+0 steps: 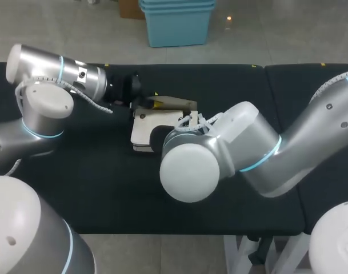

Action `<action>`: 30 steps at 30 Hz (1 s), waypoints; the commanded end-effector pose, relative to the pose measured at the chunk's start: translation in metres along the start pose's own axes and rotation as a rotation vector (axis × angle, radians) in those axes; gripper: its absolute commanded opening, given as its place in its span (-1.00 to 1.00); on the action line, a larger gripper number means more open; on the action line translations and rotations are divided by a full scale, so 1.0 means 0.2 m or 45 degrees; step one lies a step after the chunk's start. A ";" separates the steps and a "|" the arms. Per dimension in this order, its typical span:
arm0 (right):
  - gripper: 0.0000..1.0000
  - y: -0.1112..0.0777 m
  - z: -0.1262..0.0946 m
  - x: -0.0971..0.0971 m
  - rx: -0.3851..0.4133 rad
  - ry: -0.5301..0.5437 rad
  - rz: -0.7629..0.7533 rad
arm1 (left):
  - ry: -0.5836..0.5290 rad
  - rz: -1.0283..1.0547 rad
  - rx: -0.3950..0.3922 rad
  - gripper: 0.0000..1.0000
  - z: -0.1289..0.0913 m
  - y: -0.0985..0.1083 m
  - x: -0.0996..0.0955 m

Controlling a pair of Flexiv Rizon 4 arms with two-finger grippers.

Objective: Pick up the bag, open it, inspect its contents, close it, and place it on the opposite side

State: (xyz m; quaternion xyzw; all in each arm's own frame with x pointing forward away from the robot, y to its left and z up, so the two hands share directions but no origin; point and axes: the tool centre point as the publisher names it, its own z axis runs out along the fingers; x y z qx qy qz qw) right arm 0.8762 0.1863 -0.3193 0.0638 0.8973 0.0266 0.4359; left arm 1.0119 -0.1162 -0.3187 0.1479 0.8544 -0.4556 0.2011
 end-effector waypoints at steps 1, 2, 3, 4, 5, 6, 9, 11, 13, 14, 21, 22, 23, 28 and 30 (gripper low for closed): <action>-1.00 -0.02 0.00 0.06 0.008 -0.054 -0.002 | 0.018 -0.014 0.002 -1.00 0.03 0.04 -0.04; -1.00 -0.02 0.00 0.07 0.014 -0.055 -0.006 | 0.019 -0.016 0.002 -1.00 0.03 0.04 -0.04; -1.00 -0.02 0.00 0.08 0.014 -0.058 -0.011 | 0.022 -0.015 0.003 -1.00 0.03 0.05 -0.04; -1.00 -0.02 0.01 0.10 0.006 -0.060 -0.015 | 0.024 -0.014 0.003 -1.00 0.03 0.05 -0.04; -1.00 -0.02 0.02 0.11 -0.006 -0.052 -0.010 | 0.031 -0.009 0.006 -1.00 0.03 0.06 -0.04; -1.00 -0.02 0.03 0.12 -0.007 -0.047 -0.008 | 0.032 -0.006 0.006 -1.00 0.04 0.06 -0.04; -0.65 -0.01 0.06 0.15 -0.024 -0.030 -0.006 | 0.046 0.004 0.009 -1.00 0.05 0.07 -0.04; -0.37 -0.01 0.07 0.16 -0.036 -0.027 -0.008 | 0.052 0.007 0.008 -1.00 0.06 0.07 -0.03; -0.23 0.00 0.08 0.16 -0.045 -0.030 -0.009 | 0.059 0.008 0.007 -1.00 0.07 0.08 -0.03; -0.20 0.00 0.08 0.16 -0.052 -0.032 -0.008 | 0.060 0.008 0.007 -1.00 0.07 0.08 -0.03; -0.16 0.00 0.14 0.17 -0.047 -0.038 -0.013 | 0.082 -0.005 0.026 -1.00 0.08 0.09 -0.03; -0.19 0.00 0.15 0.17 -0.044 -0.037 -0.013 | 0.084 -0.006 0.027 -1.00 0.08 0.09 -0.03; -0.22 0.00 0.16 0.17 -0.040 -0.037 -0.014 | 0.084 -0.006 0.027 -1.00 0.08 0.09 -0.03; -0.35 0.01 0.19 0.16 -0.031 -0.035 -0.016 | 0.096 -0.010 0.029 -1.00 0.08 0.10 -0.02; -0.38 0.01 0.20 0.16 -0.030 -0.034 -0.018 | 0.099 -0.010 0.031 -1.00 0.07 0.10 -0.02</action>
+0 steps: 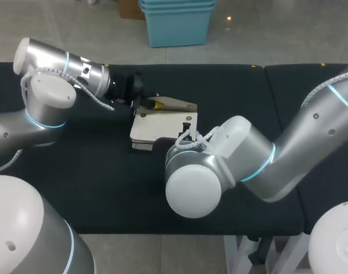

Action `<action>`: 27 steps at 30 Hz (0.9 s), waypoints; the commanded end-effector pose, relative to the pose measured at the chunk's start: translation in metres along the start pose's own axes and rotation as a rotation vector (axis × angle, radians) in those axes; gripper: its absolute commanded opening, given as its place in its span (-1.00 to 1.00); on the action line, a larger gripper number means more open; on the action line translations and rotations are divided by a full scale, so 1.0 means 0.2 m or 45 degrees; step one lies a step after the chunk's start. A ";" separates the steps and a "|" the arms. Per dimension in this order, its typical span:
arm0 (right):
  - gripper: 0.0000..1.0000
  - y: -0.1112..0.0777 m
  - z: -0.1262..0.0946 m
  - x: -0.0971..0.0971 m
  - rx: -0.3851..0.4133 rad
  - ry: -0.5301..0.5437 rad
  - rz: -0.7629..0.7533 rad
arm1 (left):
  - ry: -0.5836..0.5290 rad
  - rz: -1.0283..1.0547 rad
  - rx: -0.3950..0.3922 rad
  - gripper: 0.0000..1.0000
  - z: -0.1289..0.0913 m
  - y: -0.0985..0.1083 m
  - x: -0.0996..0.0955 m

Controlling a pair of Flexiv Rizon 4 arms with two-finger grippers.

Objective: Pick up the bag, open it, inspect its contents, close it, and place it on the opposite side

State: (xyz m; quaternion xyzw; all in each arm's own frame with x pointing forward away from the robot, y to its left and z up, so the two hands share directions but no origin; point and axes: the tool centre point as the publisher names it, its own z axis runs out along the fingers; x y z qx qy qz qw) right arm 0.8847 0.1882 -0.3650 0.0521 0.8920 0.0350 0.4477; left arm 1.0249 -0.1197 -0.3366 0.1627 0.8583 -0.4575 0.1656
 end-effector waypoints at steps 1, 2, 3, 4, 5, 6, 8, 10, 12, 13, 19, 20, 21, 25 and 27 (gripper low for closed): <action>-0.40 0.02 0.04 0.01 0.007 -0.004 -0.001 | 0.005 0.003 0.011 -1.00 0.00 0.02 0.00; -0.43 0.01 0.04 0.01 0.008 -0.003 0.000 | 0.007 0.004 0.011 -1.00 0.00 0.02 0.00; -0.47 0.01 0.05 0.00 0.007 -0.003 0.003 | 0.009 0.006 0.011 -1.00 0.00 0.02 0.00; -0.51 0.01 0.05 0.00 0.008 -0.004 0.006 | 0.012 0.009 0.011 -1.00 0.00 0.02 0.00; -0.55 0.01 0.06 0.00 0.010 -0.005 0.007 | 0.015 0.011 0.012 -1.00 0.00 0.02 0.01; -0.59 0.01 0.06 0.00 0.012 -0.007 0.010 | 0.017 0.013 0.013 -1.00 0.00 0.02 0.01; -0.80 0.01 0.07 -0.01 0.015 -0.011 0.012 | 0.021 0.018 0.017 -1.00 0.00 0.02 0.01; -0.99 0.01 0.07 -0.01 0.015 -0.012 0.015 | 0.026 0.020 0.025 -1.00 0.00 0.02 0.01; -1.00 0.01 0.09 0.00 0.019 -0.013 0.016 | 0.030 0.024 0.030 -1.00 0.00 0.02 0.02; -1.00 0.01 0.09 0.00 0.019 -0.012 0.019 | 0.032 0.026 0.032 -1.00 0.00 0.02 0.02; -1.00 0.00 0.11 0.00 0.032 -0.006 0.032 | 0.020 0.052 0.055 -1.00 -0.01 0.03 0.04; -1.00 0.00 0.11 0.00 0.036 -0.005 0.039 | 0.017 0.054 0.057 -1.00 -0.01 0.03 0.04; -1.00 -0.01 0.11 0.00 0.037 -0.005 0.044 | 0.013 0.061 0.060 -1.00 -0.02 0.03 0.04; -1.00 -0.01 0.11 0.00 0.037 -0.005 0.044 | -0.016 0.092 0.064 -0.15 -0.04 0.00 0.05; -1.00 -0.01 0.11 0.00 0.037 -0.005 0.044 | -0.021 0.098 0.070 -0.11 -0.04 -0.01 0.05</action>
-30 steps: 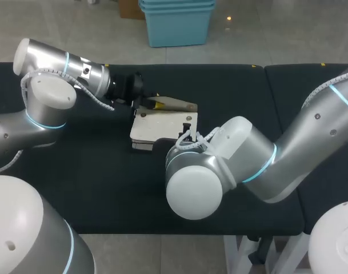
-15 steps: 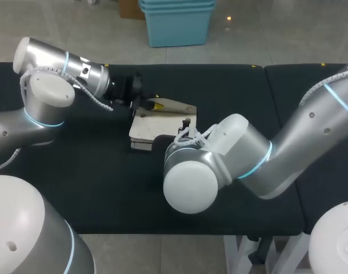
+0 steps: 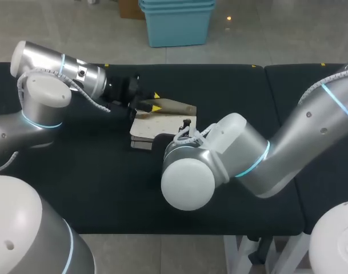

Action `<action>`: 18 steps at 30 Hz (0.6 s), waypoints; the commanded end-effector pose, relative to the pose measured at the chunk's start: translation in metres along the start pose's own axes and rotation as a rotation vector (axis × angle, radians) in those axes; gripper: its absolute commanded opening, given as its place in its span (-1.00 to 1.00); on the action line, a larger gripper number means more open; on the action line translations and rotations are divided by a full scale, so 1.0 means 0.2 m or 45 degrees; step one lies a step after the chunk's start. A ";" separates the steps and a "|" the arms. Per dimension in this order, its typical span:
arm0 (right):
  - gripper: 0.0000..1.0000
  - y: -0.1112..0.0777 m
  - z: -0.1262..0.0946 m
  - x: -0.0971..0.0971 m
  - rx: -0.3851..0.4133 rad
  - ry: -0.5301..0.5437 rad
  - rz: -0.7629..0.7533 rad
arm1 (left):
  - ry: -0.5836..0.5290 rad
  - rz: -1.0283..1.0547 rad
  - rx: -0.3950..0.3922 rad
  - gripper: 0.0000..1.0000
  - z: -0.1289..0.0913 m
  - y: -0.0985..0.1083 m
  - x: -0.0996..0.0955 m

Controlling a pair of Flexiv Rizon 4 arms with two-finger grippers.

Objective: Pick up the bag, open it, inspect its contents, close it, and place it on the opposite side

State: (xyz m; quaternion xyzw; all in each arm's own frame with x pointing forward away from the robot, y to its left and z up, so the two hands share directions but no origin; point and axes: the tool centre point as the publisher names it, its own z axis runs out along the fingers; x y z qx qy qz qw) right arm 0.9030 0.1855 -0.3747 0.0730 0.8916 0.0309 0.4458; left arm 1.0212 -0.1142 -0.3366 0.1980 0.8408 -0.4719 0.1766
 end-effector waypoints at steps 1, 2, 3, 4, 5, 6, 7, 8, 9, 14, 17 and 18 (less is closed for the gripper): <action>-1.00 0.01 0.01 0.02 0.003 -0.006 0.001 | -0.027 0.010 0.007 -0.03 -0.02 -0.02 0.03; -1.00 0.01 0.01 0.02 0.003 -0.006 0.001 | -0.028 0.012 0.008 0.30 -0.02 -0.03 0.03; -1.00 0.01 0.01 0.02 0.003 -0.006 0.001 | -0.029 0.017 0.007 0.37 -0.03 -0.03 0.03; -1.00 0.01 0.01 0.02 0.003 -0.006 0.001 | -0.030 0.018 0.006 0.33 -0.03 -0.04 0.02; -1.00 0.01 0.01 0.02 0.003 -0.006 0.001 | -0.031 0.020 0.006 0.16 -0.03 -0.04 0.02; -1.00 0.01 0.01 0.02 0.003 -0.006 0.001 | -0.034 0.021 0.005 -0.15 -0.03 -0.04 0.01; -1.00 0.01 0.01 0.02 0.003 -0.006 0.001 | -0.037 0.021 0.004 -0.42 -0.03 -0.04 0.01; -1.00 0.01 0.01 0.02 0.003 -0.006 0.001 | -0.039 0.021 0.004 -0.74 -0.04 -0.05 0.01; -1.00 0.01 0.01 0.02 0.003 -0.006 0.001 | -0.041 0.022 0.003 -0.92 -0.04 -0.05 0.01; -1.00 0.01 0.01 0.02 0.003 -0.006 0.001 | -0.047 0.038 -0.003 -1.00 -0.06 -0.06 0.01; -1.00 0.01 0.01 0.02 0.003 -0.006 0.001 | -0.054 0.080 0.003 -1.00 -0.07 -0.07 0.04; -1.00 0.01 0.01 0.02 0.003 -0.006 0.001 | -0.056 0.105 0.006 -1.00 -0.07 -0.07 0.06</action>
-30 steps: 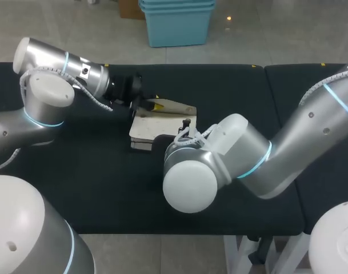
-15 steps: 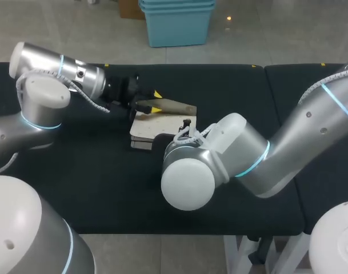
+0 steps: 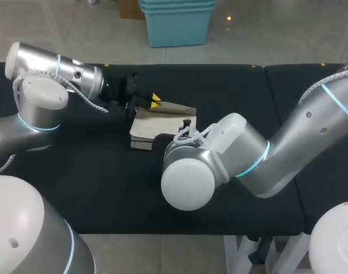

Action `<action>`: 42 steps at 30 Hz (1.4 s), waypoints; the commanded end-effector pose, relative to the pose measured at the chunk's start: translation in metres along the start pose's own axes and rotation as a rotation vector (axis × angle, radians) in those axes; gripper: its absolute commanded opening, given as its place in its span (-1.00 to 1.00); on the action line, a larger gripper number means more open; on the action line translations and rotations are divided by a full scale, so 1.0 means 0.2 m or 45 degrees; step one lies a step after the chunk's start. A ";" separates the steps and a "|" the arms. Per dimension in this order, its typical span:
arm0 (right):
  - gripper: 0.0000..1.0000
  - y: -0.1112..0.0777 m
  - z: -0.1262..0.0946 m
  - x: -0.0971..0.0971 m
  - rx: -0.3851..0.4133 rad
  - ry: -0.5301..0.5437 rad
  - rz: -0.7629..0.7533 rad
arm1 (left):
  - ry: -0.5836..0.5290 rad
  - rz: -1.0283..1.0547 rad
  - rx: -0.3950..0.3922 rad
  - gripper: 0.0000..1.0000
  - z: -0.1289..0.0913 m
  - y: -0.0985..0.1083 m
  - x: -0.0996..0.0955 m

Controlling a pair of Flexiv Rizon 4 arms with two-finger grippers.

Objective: Pick up the bag, open it, inspect its contents, close it, and place it on the opposite side

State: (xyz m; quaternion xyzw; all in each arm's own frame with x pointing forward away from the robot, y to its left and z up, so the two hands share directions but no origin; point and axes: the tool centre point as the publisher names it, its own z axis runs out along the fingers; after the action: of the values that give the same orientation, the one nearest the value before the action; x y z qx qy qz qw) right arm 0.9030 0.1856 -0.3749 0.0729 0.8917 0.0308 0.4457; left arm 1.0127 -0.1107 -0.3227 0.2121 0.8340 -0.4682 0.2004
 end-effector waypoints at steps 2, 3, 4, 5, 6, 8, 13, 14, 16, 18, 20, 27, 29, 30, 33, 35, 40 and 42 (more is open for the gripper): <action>-1.00 0.01 0.01 0.02 0.003 -0.006 0.002 | -0.016 0.092 0.017 -1.00 -0.02 -0.02 0.10; -1.00 0.01 0.01 0.02 0.003 -0.006 0.002 | -0.015 0.128 0.004 -1.00 -0.01 -0.01 0.13; -1.00 0.01 0.01 0.02 0.003 -0.006 0.002 | -0.011 0.141 0.003 -1.00 -0.01 -0.01 0.15; -1.00 0.01 0.01 0.02 0.003 -0.006 0.002 | -0.017 0.172 -0.021 -1.00 0.00 0.00 0.17; -1.00 0.01 0.01 0.02 0.003 -0.006 0.002 | -0.013 0.190 -0.024 -1.00 0.01 0.01 0.19; -1.00 0.01 0.01 0.02 0.003 -0.006 0.002 | 0.003 0.213 -0.019 -1.00 0.02 0.01 0.23; -1.00 0.01 0.01 0.02 0.003 -0.006 0.002 | 0.013 0.233 -0.028 -1.00 0.05 0.04 0.26; -1.00 0.01 0.01 0.02 0.003 -0.006 0.002 | 0.021 0.234 -0.031 -1.00 0.05 0.04 0.27; -1.00 0.01 0.01 0.02 0.003 -0.006 0.002 | 0.026 0.247 -0.040 -1.00 0.06 0.05 0.27; -1.00 0.01 0.01 0.02 0.003 -0.006 0.002 | 0.032 0.260 -0.052 -1.00 0.06 0.06 0.28; -1.00 0.01 0.01 0.02 0.003 -0.006 0.002 | 0.032 0.260 -0.056 -1.00 0.07 0.06 0.28; -1.00 0.01 0.01 0.02 0.003 -0.006 0.002 | -0.029 0.259 -0.039 -0.62 0.02 0.05 0.27; -1.00 0.01 0.01 0.02 0.003 -0.006 0.002 | -0.058 0.265 -0.037 -0.37 0.00 0.04 0.25; -1.00 0.01 0.01 0.02 0.003 -0.006 0.002 | -0.073 0.268 -0.036 -0.33 -0.01 0.04 0.25; -1.00 0.01 0.01 0.02 0.003 -0.006 0.002 | -0.118 0.284 -0.032 -0.31 -0.03 0.04 0.23; -1.00 0.01 0.01 0.02 0.003 -0.006 0.002 | -0.143 0.302 -0.038 -0.32 -0.04 0.03 0.22; -1.00 0.01 0.01 0.02 0.003 -0.006 0.002 | -0.171 0.325 -0.029 -0.42 -0.05 0.01 0.20; -1.00 0.01 0.01 0.02 0.003 -0.006 0.002 | -0.179 0.334 -0.029 -0.54 -0.05 0.01 0.20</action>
State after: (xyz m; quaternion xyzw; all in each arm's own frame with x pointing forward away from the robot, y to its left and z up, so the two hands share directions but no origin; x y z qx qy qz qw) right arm 0.9032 0.1857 -0.3752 0.0729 0.8917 0.0307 0.4456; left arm 0.9819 -0.0945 -0.3389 0.2896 0.7937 -0.4383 0.3068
